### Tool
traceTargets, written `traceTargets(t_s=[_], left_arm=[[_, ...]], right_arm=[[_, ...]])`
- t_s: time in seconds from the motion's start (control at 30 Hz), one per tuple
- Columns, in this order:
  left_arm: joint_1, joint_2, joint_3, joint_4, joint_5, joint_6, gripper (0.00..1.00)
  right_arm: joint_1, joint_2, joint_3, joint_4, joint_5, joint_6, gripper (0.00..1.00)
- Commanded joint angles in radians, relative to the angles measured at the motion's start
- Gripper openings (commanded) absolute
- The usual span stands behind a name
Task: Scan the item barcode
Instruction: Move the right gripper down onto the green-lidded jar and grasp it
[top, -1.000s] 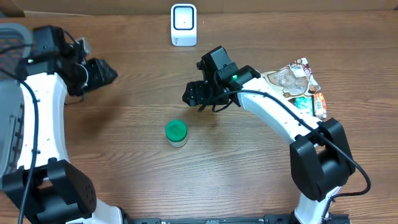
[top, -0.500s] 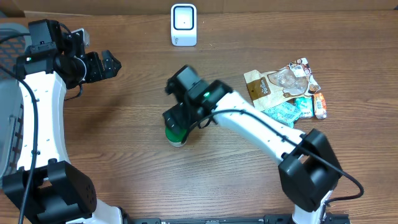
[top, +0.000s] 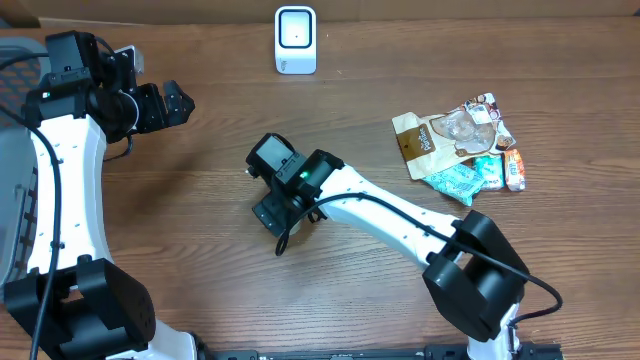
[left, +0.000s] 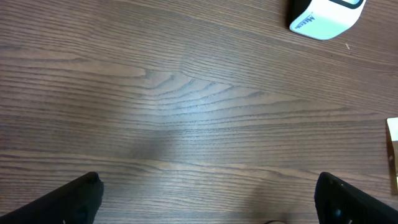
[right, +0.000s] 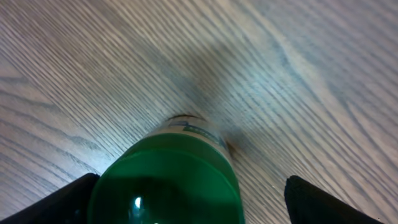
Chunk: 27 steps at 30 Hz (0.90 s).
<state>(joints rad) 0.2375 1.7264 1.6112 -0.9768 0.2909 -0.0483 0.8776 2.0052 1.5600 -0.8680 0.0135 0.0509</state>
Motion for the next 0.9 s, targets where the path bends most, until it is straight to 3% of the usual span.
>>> traceTargets(t_s=[0.0, 0.13, 0.3, 0.47, 0.57, 0.67, 0.87], left_arm=[[-0.003, -0.005, 0.026, 0.002, -0.011, 0.023, 1.00], [-0.003, -0.005, 0.026, 0.002, -0.011, 0.023, 1.00], [-0.003, -0.005, 0.026, 0.002, -0.011, 0.023, 1.00], [-0.003, -0.005, 0.026, 0.002, -0.011, 0.023, 1.00], [-0.003, -0.005, 0.026, 0.002, -0.011, 0.023, 1.00], [-0.003, -0.005, 0.026, 0.002, -0.011, 0.023, 0.99], [-0.003, -0.005, 0.026, 0.002, -0.011, 0.023, 1.00]], right_arm=[[-0.003, 0.009, 0.023, 0.003, -0.018, -0.007, 0.88], [-0.003, 0.009, 0.023, -0.007, -0.019, -0.007, 0.79], [-0.003, 0.009, 0.023, -0.036, -0.014, -0.037, 0.75], [-0.003, 0.008, 0.023, -0.064, 0.003, -0.238, 0.53], [-0.004, 0.008, 0.023, -0.083, 0.095, -0.353, 0.52], [-0.004, 0.008, 0.023, -0.111, 0.178, -0.512, 0.40], [-0.004, 0.008, 0.023, -0.142, 0.173, -0.764, 0.37]])
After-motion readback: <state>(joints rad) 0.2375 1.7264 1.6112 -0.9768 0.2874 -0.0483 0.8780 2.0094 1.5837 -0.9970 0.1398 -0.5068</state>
